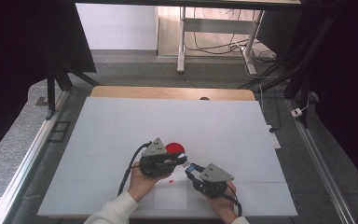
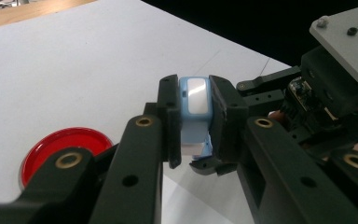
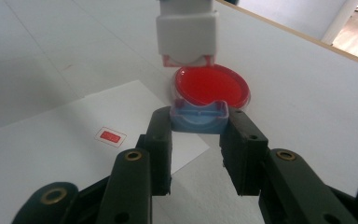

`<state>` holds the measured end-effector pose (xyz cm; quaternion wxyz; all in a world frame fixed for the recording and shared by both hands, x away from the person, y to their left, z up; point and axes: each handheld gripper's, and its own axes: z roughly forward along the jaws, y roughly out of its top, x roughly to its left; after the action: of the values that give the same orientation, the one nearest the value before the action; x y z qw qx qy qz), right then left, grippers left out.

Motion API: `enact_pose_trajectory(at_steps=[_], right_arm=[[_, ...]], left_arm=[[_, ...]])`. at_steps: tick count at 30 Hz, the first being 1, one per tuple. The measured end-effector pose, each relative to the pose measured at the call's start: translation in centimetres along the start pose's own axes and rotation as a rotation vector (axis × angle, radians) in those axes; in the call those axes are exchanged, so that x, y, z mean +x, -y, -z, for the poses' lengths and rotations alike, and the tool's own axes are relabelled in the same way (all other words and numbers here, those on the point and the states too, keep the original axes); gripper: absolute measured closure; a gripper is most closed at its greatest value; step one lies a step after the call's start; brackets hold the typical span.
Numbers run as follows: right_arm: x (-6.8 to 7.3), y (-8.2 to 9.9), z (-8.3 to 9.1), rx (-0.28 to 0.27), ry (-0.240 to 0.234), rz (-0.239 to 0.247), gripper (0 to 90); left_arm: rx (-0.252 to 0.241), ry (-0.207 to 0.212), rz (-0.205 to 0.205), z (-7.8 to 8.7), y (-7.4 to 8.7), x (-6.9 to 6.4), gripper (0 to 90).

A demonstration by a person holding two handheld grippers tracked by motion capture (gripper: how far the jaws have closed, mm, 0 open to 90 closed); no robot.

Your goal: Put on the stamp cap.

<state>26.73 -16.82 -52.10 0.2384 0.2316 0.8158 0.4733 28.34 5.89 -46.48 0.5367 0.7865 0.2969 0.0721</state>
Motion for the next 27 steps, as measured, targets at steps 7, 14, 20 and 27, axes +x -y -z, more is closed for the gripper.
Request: enact_pose_trajectory(at_steps=[7, 14, 20, 27], right_arm=[[0.3, -0.1, -0.3, 0.000, 0.002, 0.000, 64.0], [0.4, -0.1, -0.3, -0.004, 0.021, -0.007, 64.0], [0.3, -0.1, -0.2, -0.011, 0.027, -0.012, 64.0], [0.3, -0.1, -0.2, -0.013, 0.027, -0.017, 64.0]], left_arm=[[-0.002, -0.002, 0.007, -0.3, 0.1, -0.2, 75.1], [0.008, 0.001, 0.013, -0.8, 0.4, -0.3, 75.1], [0.007, 0.000, 0.023, -1.0, 0.6, -0.3, 75.1], [-0.007, 0.006, 0.035, -1.1, 0.7, -0.2, 75.2]])
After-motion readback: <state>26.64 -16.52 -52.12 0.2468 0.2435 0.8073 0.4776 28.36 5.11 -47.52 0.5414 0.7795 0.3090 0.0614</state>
